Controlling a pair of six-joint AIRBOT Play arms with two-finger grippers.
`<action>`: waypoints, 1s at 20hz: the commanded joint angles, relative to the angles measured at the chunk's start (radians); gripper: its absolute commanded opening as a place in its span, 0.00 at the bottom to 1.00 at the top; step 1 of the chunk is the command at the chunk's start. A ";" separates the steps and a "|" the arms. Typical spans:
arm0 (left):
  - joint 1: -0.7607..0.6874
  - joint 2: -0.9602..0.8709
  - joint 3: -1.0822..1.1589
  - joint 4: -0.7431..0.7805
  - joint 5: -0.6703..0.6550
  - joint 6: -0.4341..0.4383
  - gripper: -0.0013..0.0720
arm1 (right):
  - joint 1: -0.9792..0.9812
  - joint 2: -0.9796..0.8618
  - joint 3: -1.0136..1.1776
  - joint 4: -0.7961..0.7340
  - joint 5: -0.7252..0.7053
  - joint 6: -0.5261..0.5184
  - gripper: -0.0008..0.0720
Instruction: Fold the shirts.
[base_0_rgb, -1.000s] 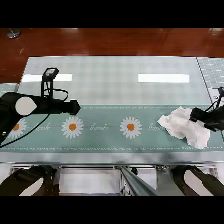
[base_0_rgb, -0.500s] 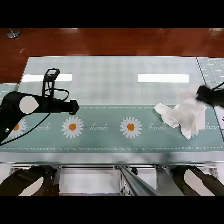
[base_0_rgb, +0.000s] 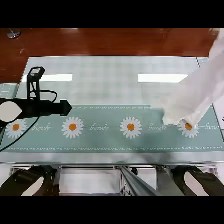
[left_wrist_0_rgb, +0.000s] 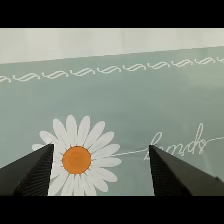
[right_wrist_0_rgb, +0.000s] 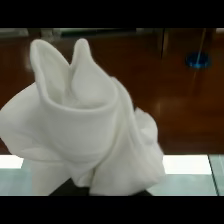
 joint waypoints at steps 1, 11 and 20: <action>0.002 0.014 -0.001 0.002 0.022 -0.010 0.97 | 0.050 -0.005 0.185 -0.006 -0.034 -0.016 0.05; -0.002 -0.004 -0.001 -0.013 0.181 -0.032 0.97 | 0.137 -0.134 0.081 0.512 0.235 -0.091 0.05; -0.002 -0.037 -0.001 -0.028 0.171 -0.032 0.97 | 0.750 -0.369 -0.605 0.370 -0.219 0.031 0.05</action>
